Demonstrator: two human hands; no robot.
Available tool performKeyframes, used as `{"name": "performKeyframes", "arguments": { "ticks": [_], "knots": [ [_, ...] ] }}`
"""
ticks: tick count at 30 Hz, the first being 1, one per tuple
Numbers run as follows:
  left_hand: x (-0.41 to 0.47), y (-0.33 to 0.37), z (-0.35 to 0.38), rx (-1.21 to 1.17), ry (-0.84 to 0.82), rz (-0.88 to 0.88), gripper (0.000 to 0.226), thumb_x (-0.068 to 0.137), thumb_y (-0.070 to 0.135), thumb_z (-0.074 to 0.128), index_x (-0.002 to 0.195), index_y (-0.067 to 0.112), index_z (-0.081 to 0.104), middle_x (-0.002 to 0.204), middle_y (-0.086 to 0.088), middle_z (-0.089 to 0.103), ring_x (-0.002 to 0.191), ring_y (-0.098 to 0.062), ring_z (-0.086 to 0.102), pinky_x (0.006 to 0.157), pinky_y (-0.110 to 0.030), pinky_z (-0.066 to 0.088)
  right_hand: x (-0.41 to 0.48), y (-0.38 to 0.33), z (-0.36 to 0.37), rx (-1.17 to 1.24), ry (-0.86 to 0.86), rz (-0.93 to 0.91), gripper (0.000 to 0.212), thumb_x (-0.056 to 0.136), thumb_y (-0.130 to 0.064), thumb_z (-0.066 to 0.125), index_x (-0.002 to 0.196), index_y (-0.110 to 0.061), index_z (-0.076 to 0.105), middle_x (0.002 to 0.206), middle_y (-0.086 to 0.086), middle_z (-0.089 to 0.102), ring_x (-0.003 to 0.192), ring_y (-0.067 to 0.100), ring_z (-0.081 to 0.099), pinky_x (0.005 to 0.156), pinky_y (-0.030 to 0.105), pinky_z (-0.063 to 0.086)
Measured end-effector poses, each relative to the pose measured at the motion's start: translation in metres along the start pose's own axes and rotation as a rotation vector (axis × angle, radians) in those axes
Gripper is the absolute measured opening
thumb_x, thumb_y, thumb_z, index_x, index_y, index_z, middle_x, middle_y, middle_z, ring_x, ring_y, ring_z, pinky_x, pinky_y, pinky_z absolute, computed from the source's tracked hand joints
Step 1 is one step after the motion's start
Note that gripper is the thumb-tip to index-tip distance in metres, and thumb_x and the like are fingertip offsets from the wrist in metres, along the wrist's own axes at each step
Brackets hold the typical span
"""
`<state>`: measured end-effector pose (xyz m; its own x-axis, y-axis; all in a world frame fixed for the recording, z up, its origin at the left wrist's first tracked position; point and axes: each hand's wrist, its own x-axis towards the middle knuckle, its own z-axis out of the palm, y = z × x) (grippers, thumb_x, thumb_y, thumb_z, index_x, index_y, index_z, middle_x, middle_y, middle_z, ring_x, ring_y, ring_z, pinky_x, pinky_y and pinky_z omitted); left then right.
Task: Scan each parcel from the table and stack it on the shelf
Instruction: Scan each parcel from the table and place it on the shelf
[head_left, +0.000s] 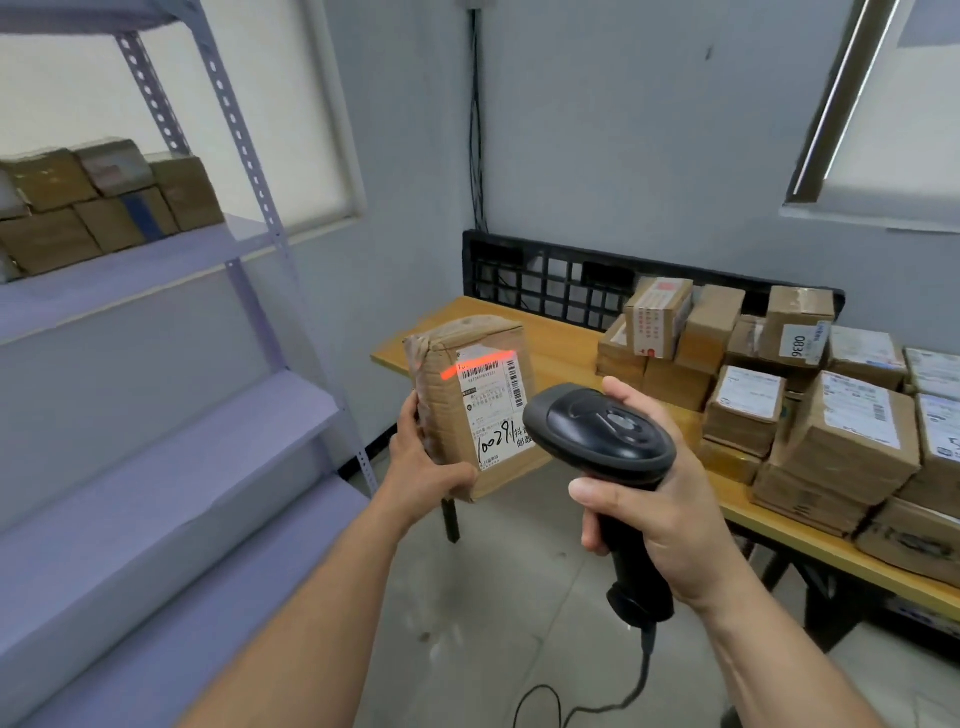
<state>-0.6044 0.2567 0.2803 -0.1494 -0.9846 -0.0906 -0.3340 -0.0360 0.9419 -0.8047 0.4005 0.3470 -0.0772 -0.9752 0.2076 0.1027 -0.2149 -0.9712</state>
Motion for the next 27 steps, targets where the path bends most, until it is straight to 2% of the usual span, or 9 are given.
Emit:
{"name": "performKeyframes", "arguments": {
  "ticks": [3,5,8,11,13,16,20,23,27],
  "knots": [
    [-0.01,-0.008,-0.038,-0.046,0.015,0.019,0.116,0.042,0.028,0.077,0.128,0.067,0.01,0.14,-0.002,0.04,0.127,-0.023,0.045,0.094,-0.046,0.052,0.001,0.001,0.036,-0.008,-0.019,-0.003,0.086,0.065,-0.003,0.074,0.139,-0.029,0.037,0.06,0.009,0.066,0.041,0.03,0.054,0.041,0.035,0.044],
    [-0.018,-0.015,-0.063,-0.098,0.004,0.025,0.12,0.047,0.022,0.076,0.14,0.054,0.007,0.14,-0.002,0.041,0.126,-0.022,0.046,0.08,-0.031,0.056,0.001,0.002,0.063,-0.009,-0.026,-0.008,0.085,0.065,-0.003,0.074,0.136,-0.032,0.039,0.059,0.012,0.064,0.04,0.031,0.053,0.041,0.037,0.043],
    [-0.032,-0.022,-0.104,-0.14,0.021,0.057,0.119,0.052,0.016,0.072,0.147,0.039,0.005,0.139,0.0,0.039,0.125,-0.021,0.046,0.059,-0.012,0.049,-0.002,0.003,0.105,-0.047,-0.04,-0.015,0.086,0.068,0.0,0.082,0.133,-0.037,0.04,0.064,0.016,0.065,0.043,0.033,0.054,0.042,0.039,0.045],
    [-0.048,-0.031,-0.149,-0.169,0.074,0.091,0.115,0.058,0.011,0.075,0.147,0.038,0.009,0.133,0.0,0.039,0.119,-0.019,0.048,0.055,-0.014,0.05,-0.004,0.005,0.15,-0.103,-0.037,-0.042,0.087,0.071,0.009,0.076,0.13,-0.043,0.042,0.083,0.017,0.069,0.046,0.031,0.056,0.044,0.037,0.048],
    [-0.059,-0.039,-0.181,-0.162,0.107,0.104,0.11,0.061,0.009,0.078,0.145,0.038,0.012,0.128,0.0,0.042,0.112,-0.016,0.05,0.059,-0.02,0.052,-0.004,0.009,0.179,-0.135,-0.049,-0.07,0.089,0.071,0.011,0.076,0.129,-0.048,0.043,0.096,0.006,0.071,0.048,0.03,0.058,0.046,0.035,0.052],
    [-0.075,-0.051,-0.231,-0.134,0.177,0.116,0.099,0.072,0.003,0.077,0.142,0.035,0.015,0.126,-0.002,0.041,0.11,-0.018,0.051,0.056,-0.016,0.051,-0.004,0.017,0.224,-0.16,-0.097,-0.1,0.09,0.07,0.009,0.078,0.128,-0.051,0.044,0.101,-0.004,0.069,0.05,0.028,0.06,0.048,0.036,0.054],
    [-0.098,-0.067,-0.293,-0.103,0.302,0.131,0.091,0.076,0.002,0.075,0.141,0.032,0.02,0.124,-0.001,0.043,0.099,-0.006,0.052,0.053,-0.012,0.048,-0.002,0.029,0.28,-0.139,-0.163,-0.123,0.09,0.069,0.011,0.078,0.129,-0.048,0.047,0.101,-0.011,0.068,0.048,0.025,0.058,0.049,0.037,0.054],
    [-0.115,-0.075,-0.335,-0.102,0.423,0.137,0.091,0.077,0.004,0.075,0.144,0.031,0.019,0.123,0.001,0.044,0.098,-0.005,0.052,0.056,-0.017,0.05,0.002,0.035,0.318,-0.13,-0.229,-0.11,0.092,0.068,0.013,0.078,0.129,-0.048,0.047,0.105,-0.004,0.067,0.05,0.024,0.06,0.049,0.035,0.053],
    [-0.132,-0.083,-0.386,-0.093,0.572,0.154,0.09,0.08,0.006,0.073,0.144,0.036,0.017,0.112,0.013,0.044,0.096,0.001,0.051,0.054,-0.014,0.05,0.017,0.041,0.362,-0.097,-0.326,-0.104,0.091,0.068,0.014,0.077,0.126,-0.05,0.048,0.11,0.002,0.064,0.051,0.022,0.061,0.049,0.029,0.052]
  ]
}}
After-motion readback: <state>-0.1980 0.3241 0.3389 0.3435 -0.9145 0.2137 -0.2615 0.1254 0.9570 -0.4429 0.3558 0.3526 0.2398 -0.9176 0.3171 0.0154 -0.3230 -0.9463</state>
